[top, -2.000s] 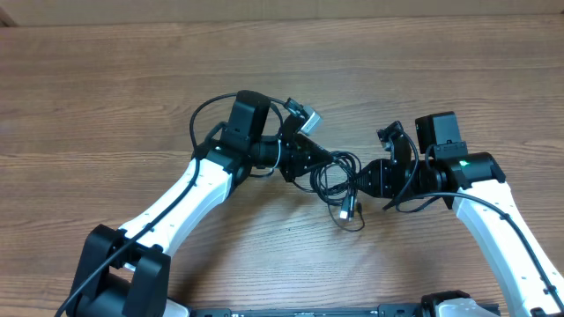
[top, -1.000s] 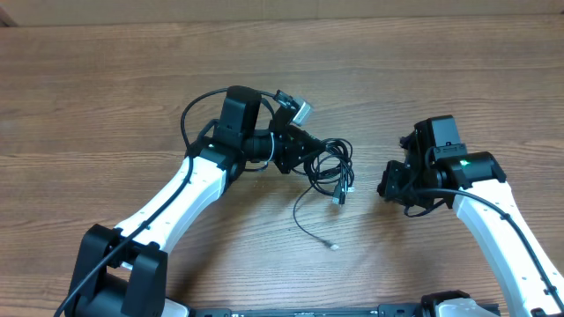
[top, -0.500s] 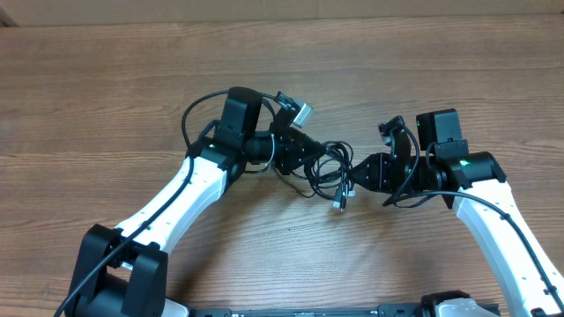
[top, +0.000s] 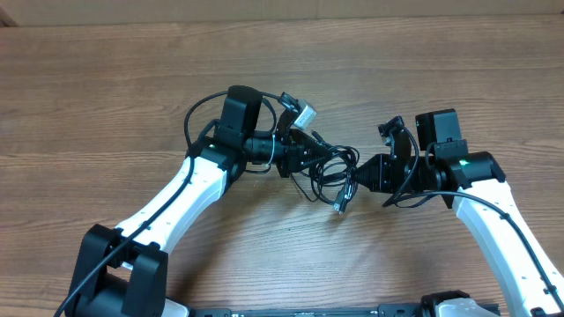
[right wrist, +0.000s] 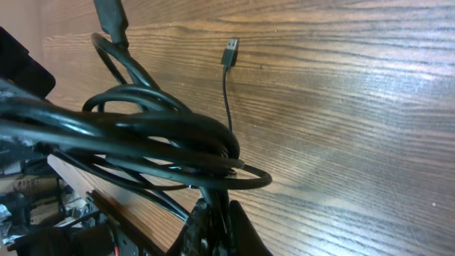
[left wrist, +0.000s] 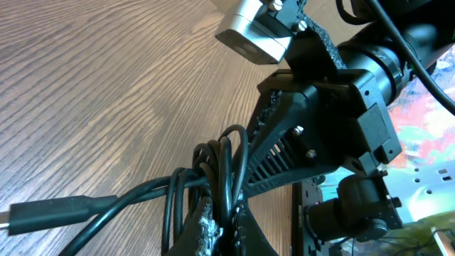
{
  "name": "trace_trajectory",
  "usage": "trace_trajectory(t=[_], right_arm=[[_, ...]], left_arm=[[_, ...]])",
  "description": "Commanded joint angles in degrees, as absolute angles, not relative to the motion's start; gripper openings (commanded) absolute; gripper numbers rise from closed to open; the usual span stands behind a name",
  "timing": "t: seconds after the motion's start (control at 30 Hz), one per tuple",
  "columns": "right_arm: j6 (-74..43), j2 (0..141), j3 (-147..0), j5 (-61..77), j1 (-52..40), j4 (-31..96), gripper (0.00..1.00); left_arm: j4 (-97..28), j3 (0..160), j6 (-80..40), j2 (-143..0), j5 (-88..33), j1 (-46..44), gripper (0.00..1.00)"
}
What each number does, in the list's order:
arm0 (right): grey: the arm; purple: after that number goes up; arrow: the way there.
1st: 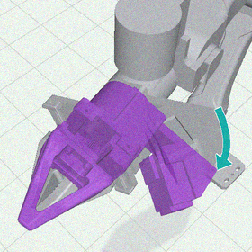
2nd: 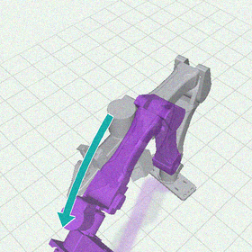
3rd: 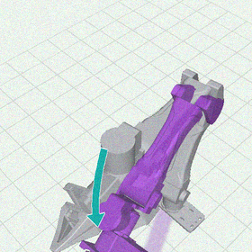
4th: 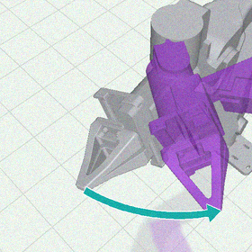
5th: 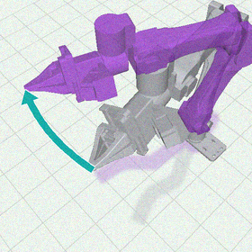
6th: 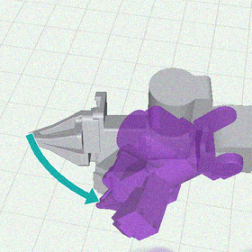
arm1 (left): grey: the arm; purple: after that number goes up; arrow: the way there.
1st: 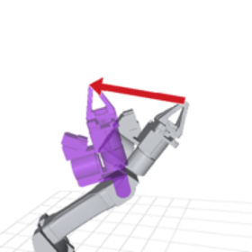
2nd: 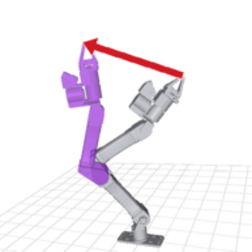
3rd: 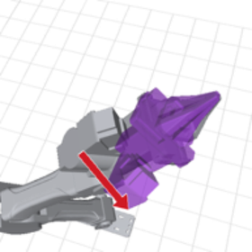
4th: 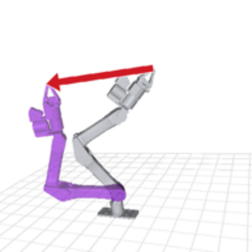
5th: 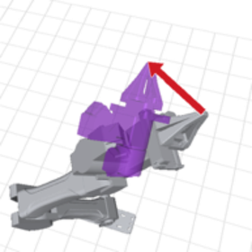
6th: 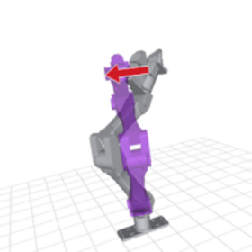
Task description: Untangle cables
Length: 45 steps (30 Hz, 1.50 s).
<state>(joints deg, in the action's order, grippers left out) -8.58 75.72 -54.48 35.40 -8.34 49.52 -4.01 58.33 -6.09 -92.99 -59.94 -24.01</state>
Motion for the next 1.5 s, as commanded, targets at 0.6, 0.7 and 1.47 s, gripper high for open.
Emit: trace_trajectory(t=[0.6,0.7,1.47], right_arm=[[-18.9,76.4,-55.1,10.8,-8.2,61.4,0.04],[-18.9,76.4,-55.1,10.8,-8.2,61.4,0.04],[-7.1,76.4,-55.1,31.6,-8.2,52.8,0.35]], left_arm=[[-18.9,59.9,-5.6,-91.4,-35.5,-22.2,0.04],[-21.0,59.9,-2.2,-91.4,-35.6,-22.1,0.04],[-3.7,59.9,-11.5,-91.4,-64.4,-22.1,0.04]])
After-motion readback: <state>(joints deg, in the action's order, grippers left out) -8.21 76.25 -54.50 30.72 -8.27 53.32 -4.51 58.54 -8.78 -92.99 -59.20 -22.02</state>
